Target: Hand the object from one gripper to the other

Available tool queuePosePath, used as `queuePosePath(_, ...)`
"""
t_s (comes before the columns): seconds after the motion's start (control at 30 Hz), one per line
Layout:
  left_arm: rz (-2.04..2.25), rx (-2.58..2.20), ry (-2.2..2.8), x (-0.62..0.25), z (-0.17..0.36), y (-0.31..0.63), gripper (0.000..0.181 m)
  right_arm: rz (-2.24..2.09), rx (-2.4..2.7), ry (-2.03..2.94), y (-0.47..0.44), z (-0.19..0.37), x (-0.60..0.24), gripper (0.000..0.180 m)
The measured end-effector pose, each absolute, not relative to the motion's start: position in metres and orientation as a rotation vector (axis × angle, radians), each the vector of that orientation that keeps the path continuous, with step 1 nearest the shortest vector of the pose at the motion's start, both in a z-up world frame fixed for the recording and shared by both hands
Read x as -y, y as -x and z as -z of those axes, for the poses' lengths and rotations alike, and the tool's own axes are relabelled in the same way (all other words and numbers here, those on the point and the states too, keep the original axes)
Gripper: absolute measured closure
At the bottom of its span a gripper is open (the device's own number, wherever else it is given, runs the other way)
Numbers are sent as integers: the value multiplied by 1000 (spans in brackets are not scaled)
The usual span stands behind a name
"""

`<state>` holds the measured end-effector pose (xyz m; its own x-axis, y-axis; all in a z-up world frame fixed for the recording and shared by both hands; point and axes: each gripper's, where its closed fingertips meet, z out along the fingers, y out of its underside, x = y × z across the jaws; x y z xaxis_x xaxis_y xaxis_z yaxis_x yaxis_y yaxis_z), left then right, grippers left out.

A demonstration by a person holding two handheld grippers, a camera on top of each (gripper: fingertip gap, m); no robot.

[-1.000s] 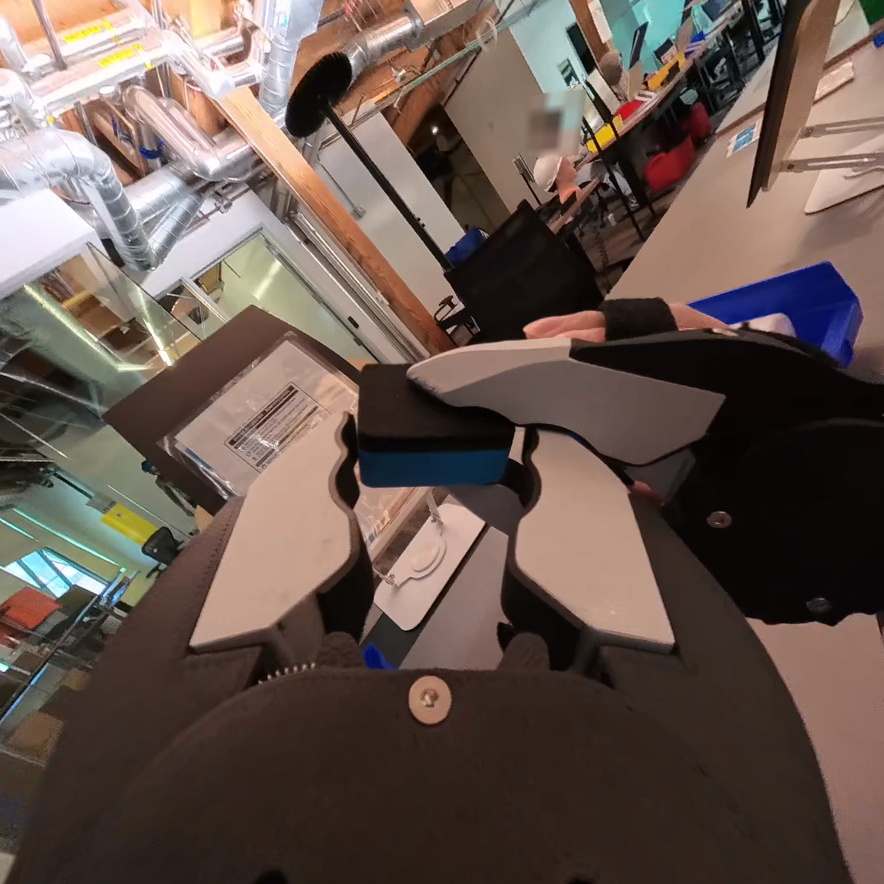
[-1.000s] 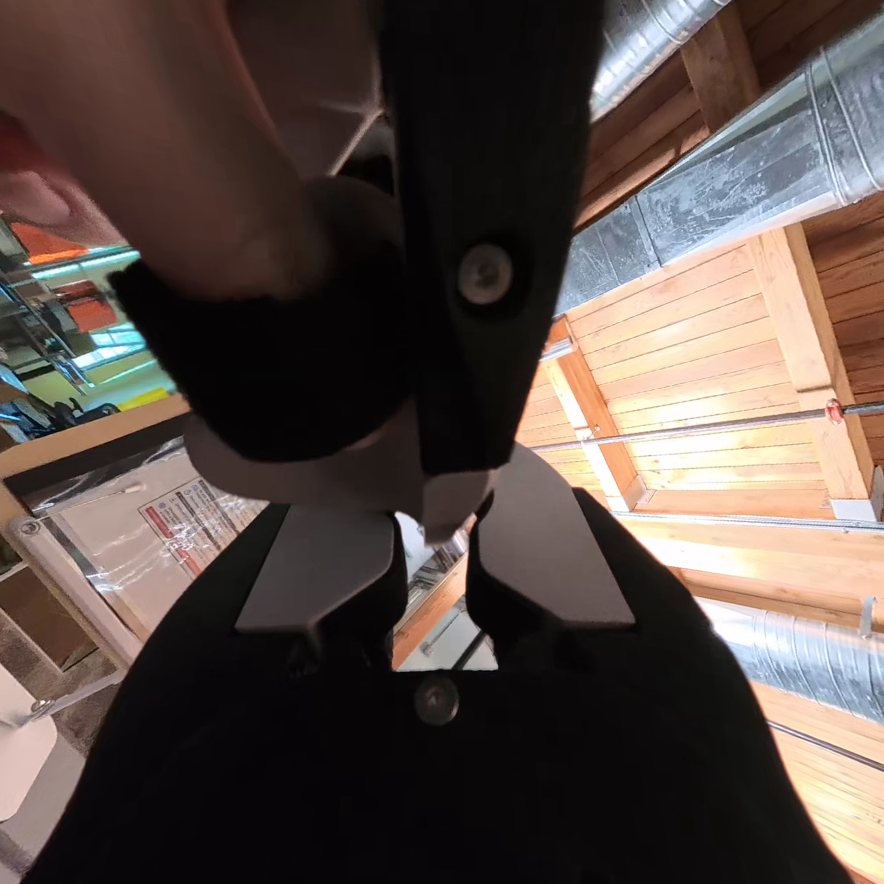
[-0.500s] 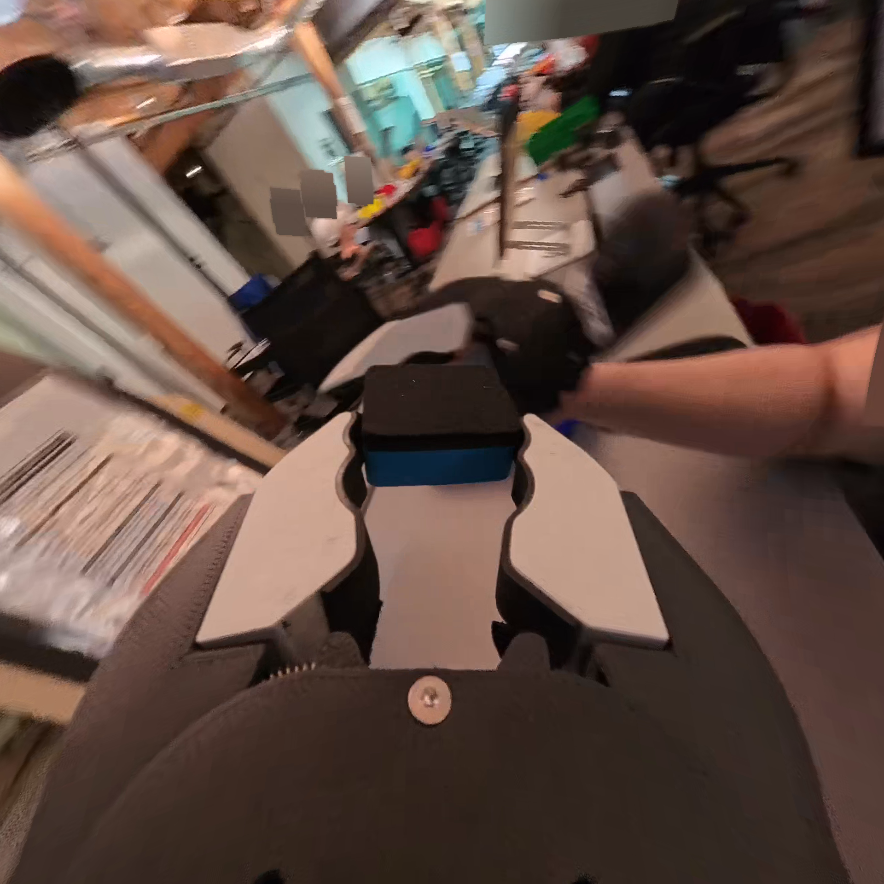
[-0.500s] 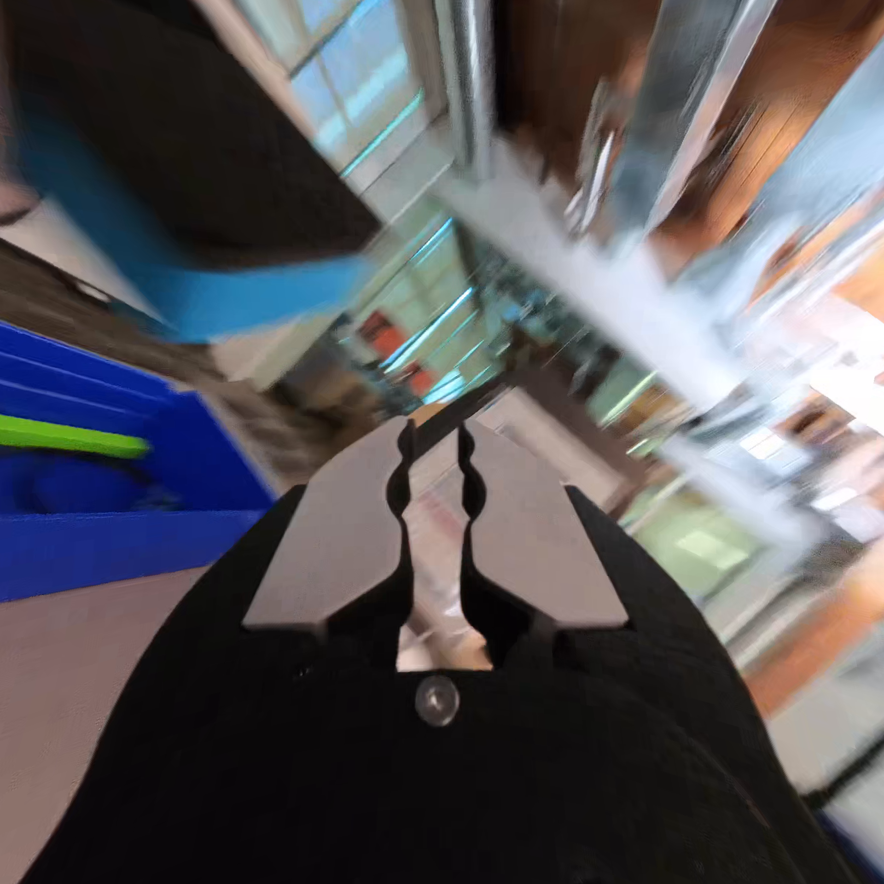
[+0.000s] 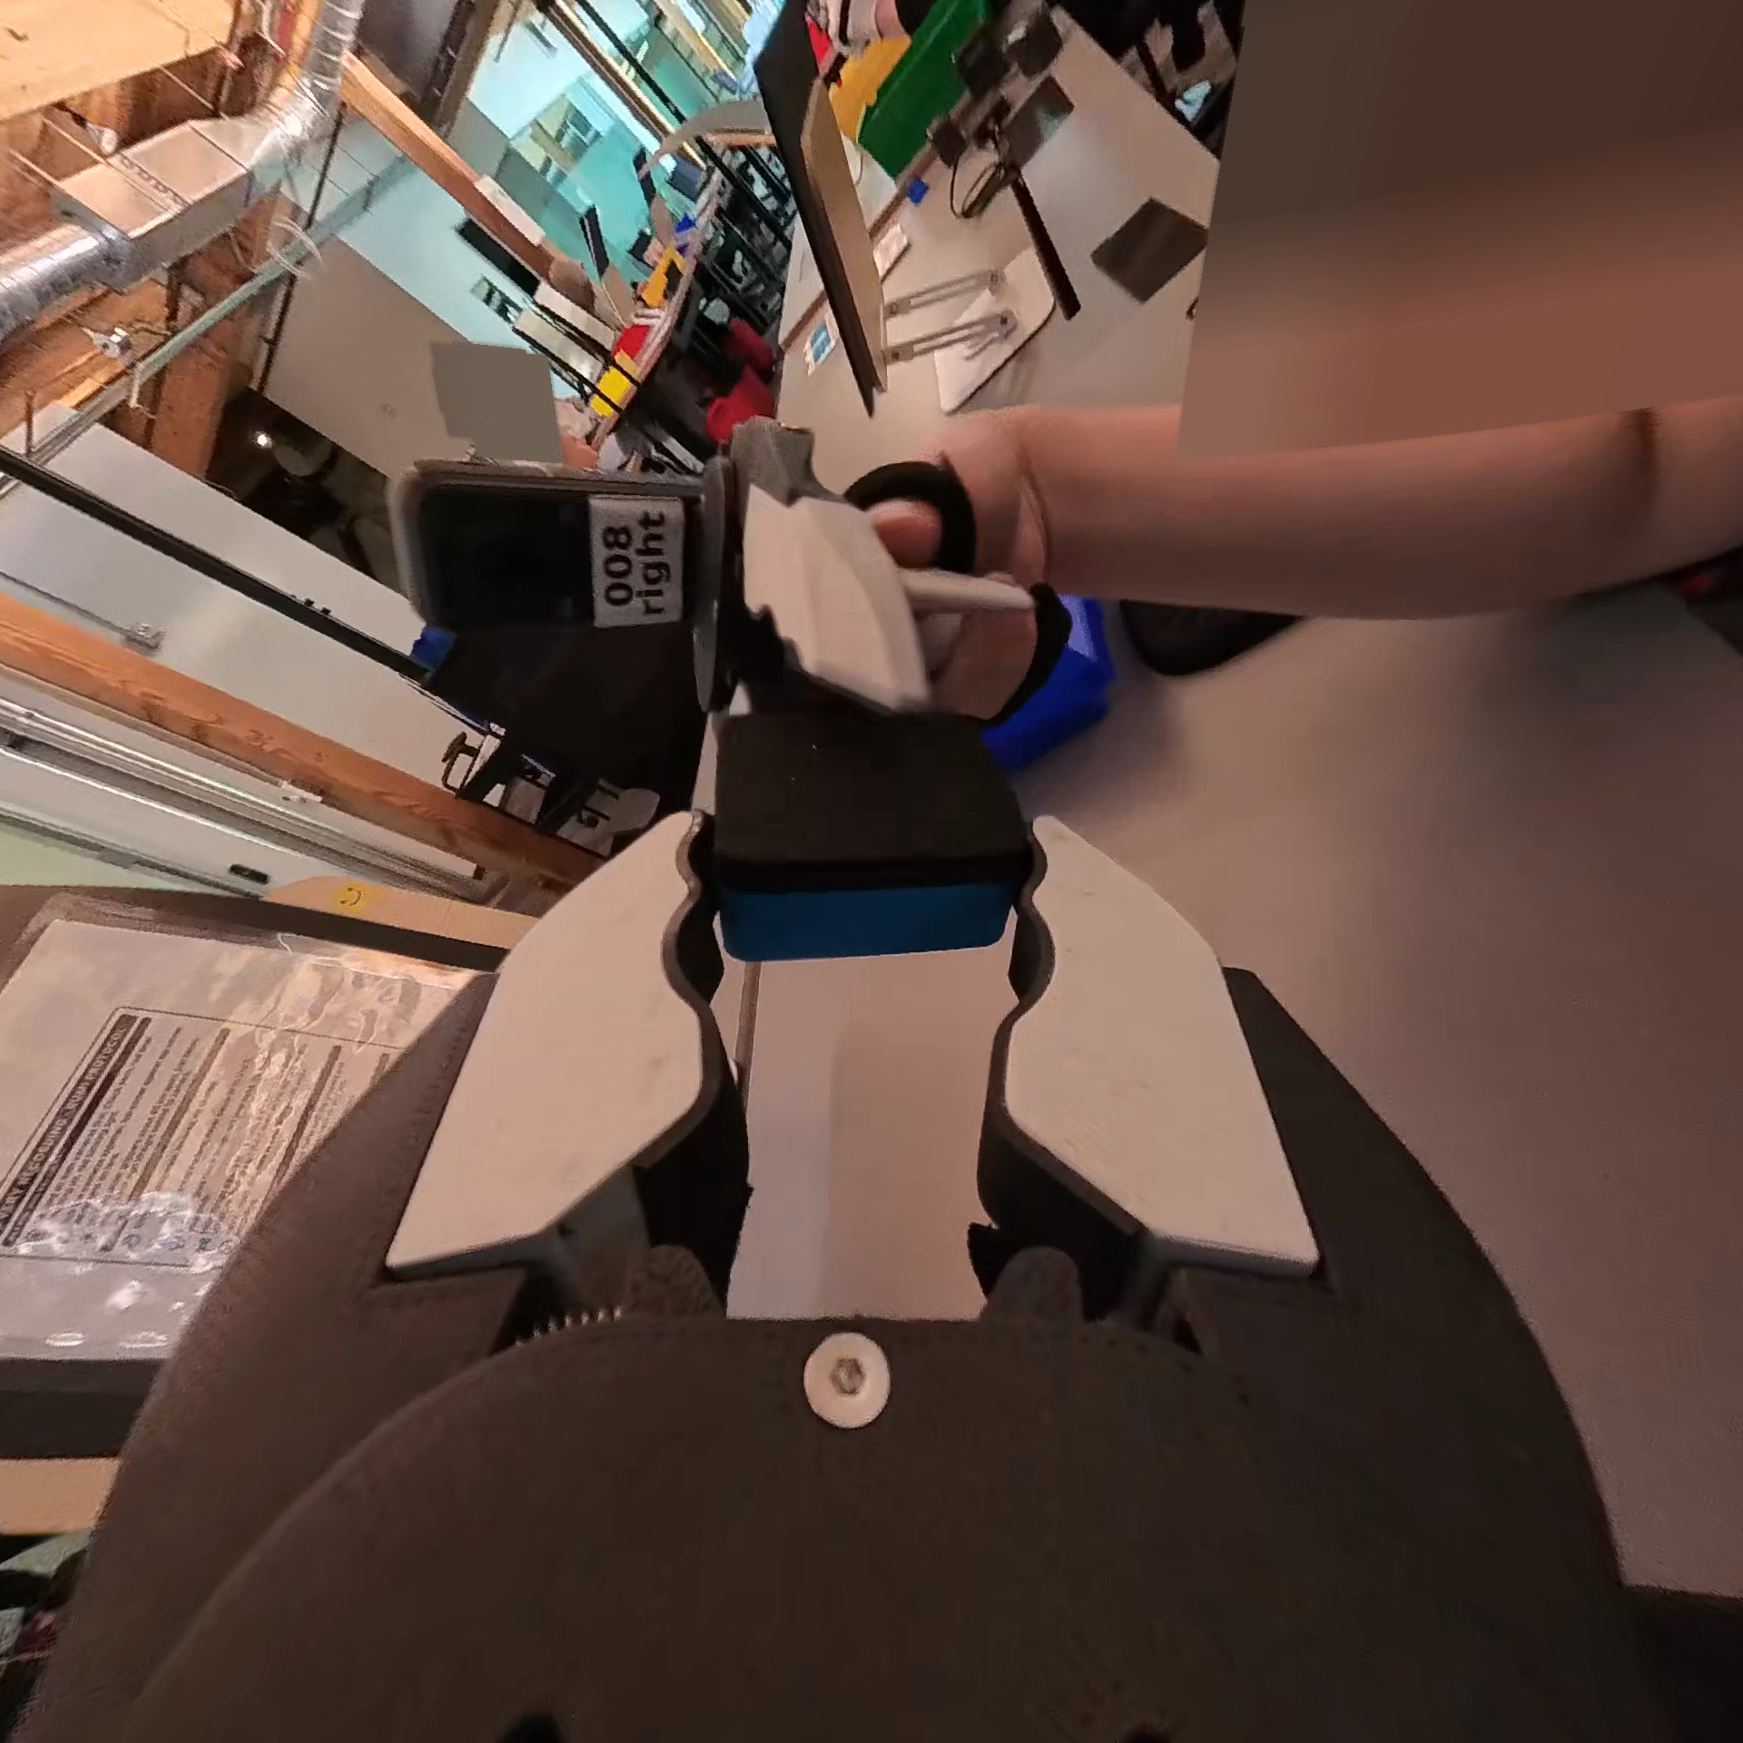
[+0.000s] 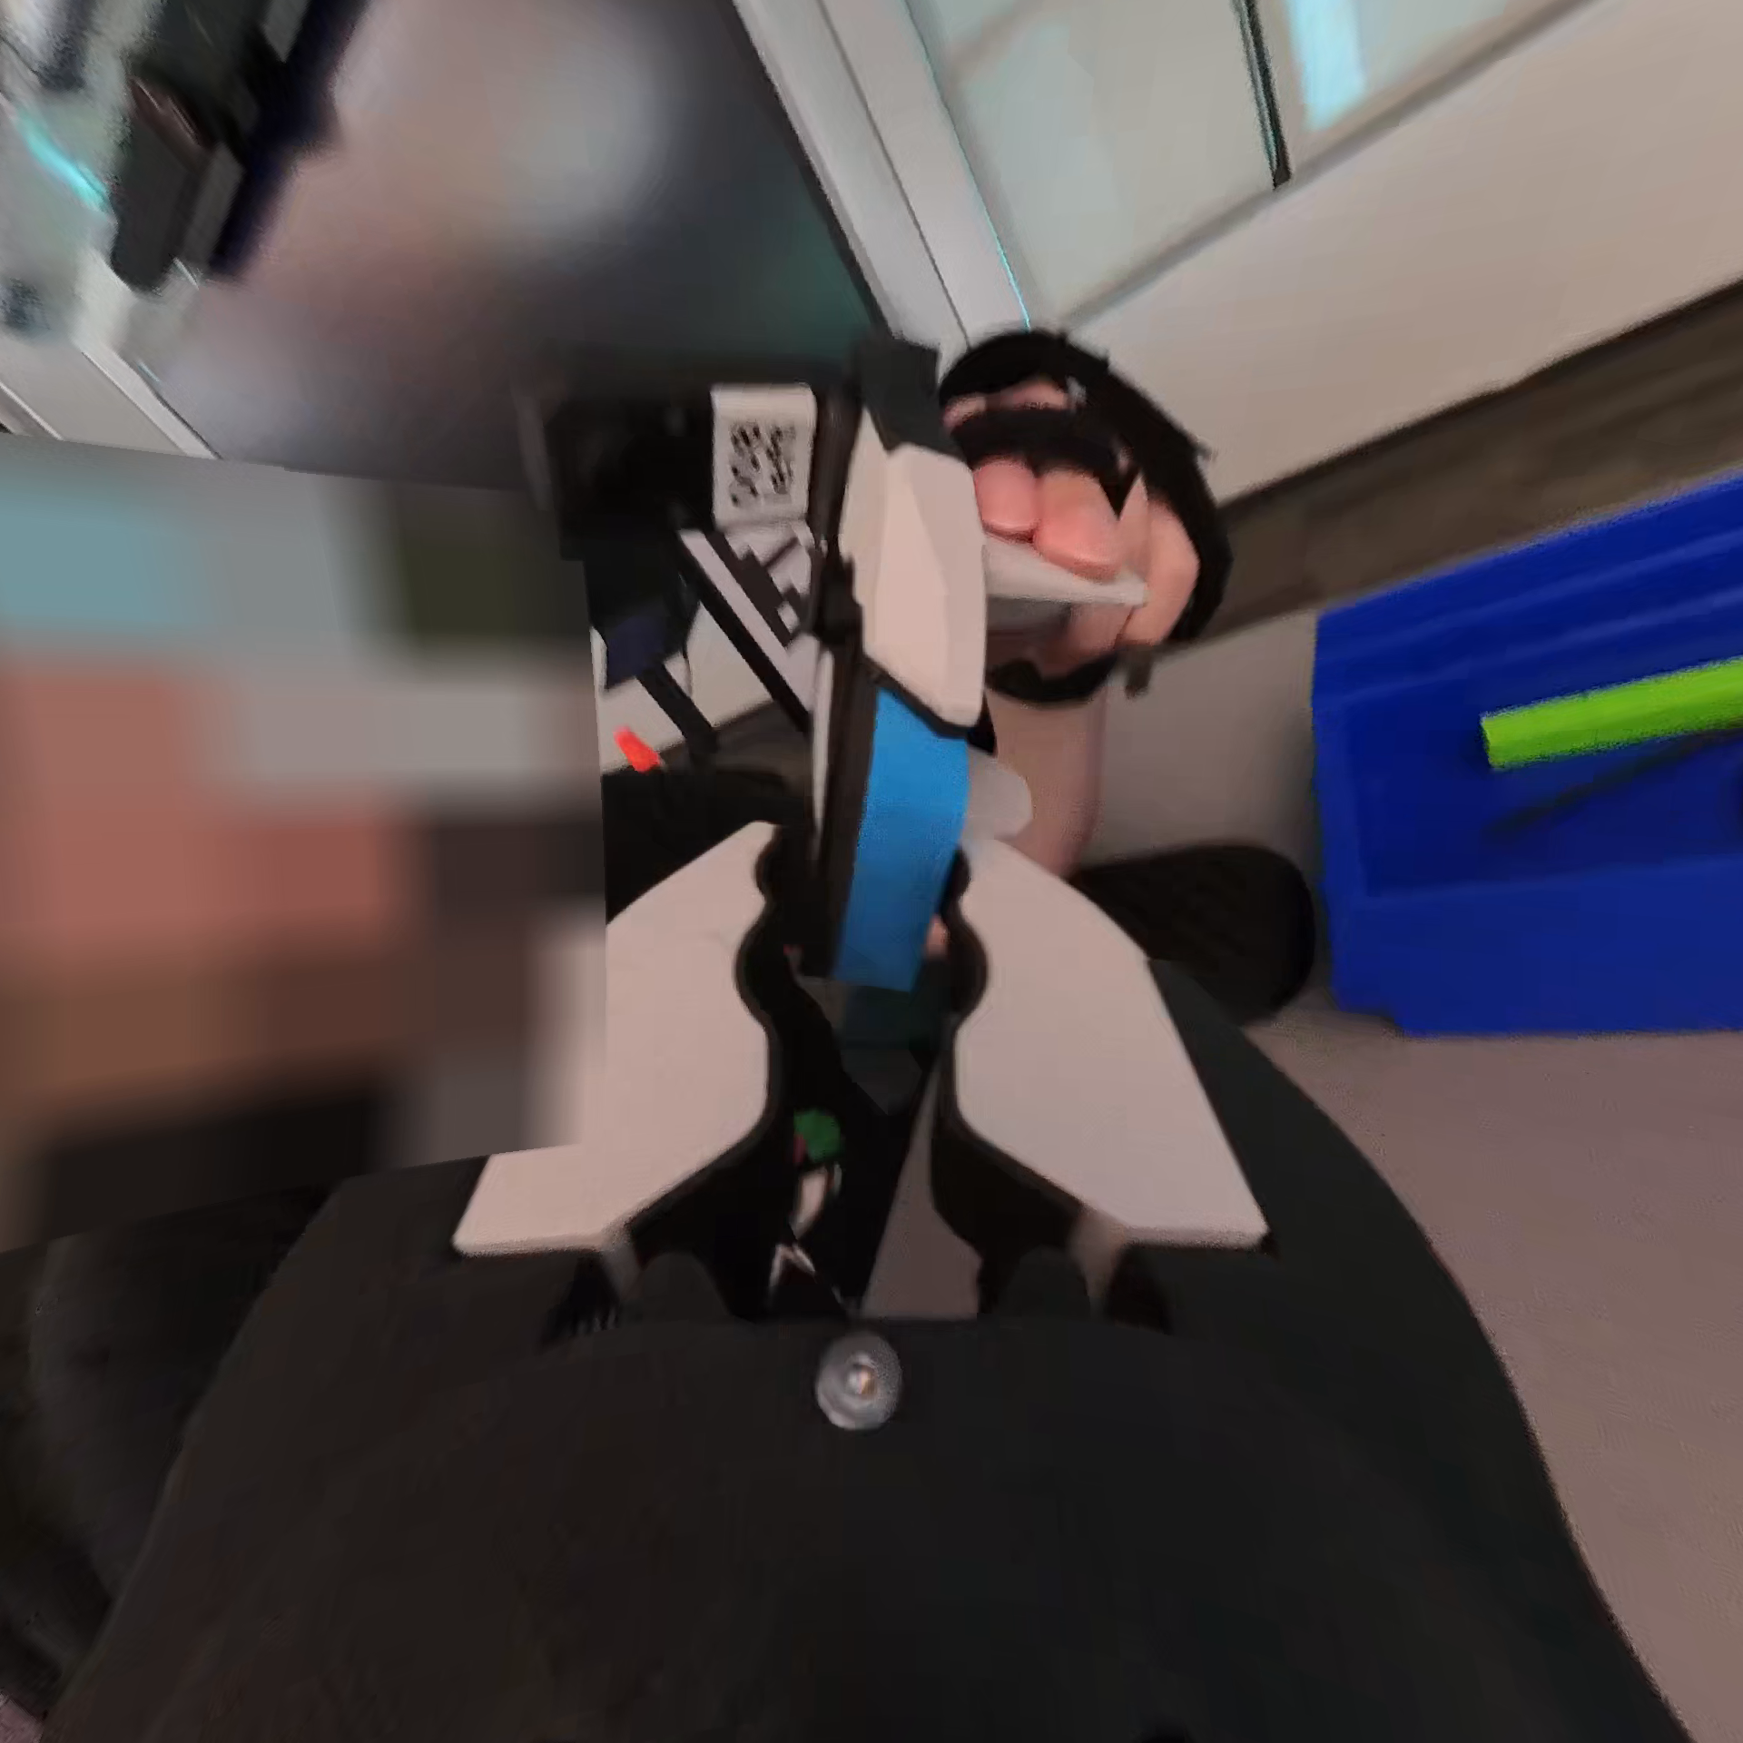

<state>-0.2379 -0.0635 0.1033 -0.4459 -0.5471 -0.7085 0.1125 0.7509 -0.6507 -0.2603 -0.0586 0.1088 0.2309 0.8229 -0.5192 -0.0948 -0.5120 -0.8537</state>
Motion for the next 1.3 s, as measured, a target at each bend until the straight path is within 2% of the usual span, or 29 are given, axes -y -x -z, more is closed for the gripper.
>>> queuePosePath(0.03, 797, -1910, 316, 68, -100, 238, 121, -1363, 724, 1731, 263, -100, 60, 153)
queuePosePath(0.17, 809, -1838, 372, 67, -107, 231, 120, -1413, 677, 1724, 254, -107, 62, 157)
queuePosePath(0.23, 820, -1874, 389, 71, -102, 232, 105, -1405, 754, 1767, 251, -99, 74, 160)
queuePosePath(0.3, 886, -1948, 350, 86, -94, 239, 99, -1391, 919, 1825, 249, -82, 96, 155)
queuePosePath(0.47, 1032, -2192, 205, 141, -58, 248, 94, -1407, 1236, 1915, 246, -45, 140, 155)
queuePosePath(0.6, 971, -2314, 181, 162, -26, 238, 88, -1395, 1367, 1986, 253, -28, 152, 155)
queuePosePath(0.67, 948, -2317, 170, 167, -18, 231, 89, -1349, 1399, 2050, 254, -18, 153, 155)
queuePosePath(0.8, 892, -2315, 128, 168, -10, 224, 111, -1306, 1404, 2049, 252, -17, 149, 156)
queuePosePath(0.9, 812, -2254, 197, 154, -20, 214, 111, -1259, 1303, 1994, 245, -28, 134, 154)
queuePosePath(0.97, 791, -2170, 262, 141, -35, 206, 112, -1165, 1196, 1941, 238, -39, 117, 142)
queuePosePath(1.13, 727, -1792, 426, 89, -95, 188, 112, -661, 949, 1618, 216, -93, 68, 91)
queuePosePath(1.2, 601, -1613, 457, 61, -116, 182, 112, -440, 707, 1572, 193, -122, 43, 87)
queuePosePath(1.3, 286, -1313, 453, 19, -146, 179, 112, -341, 390, 1484, 168, -160, 27, 86)
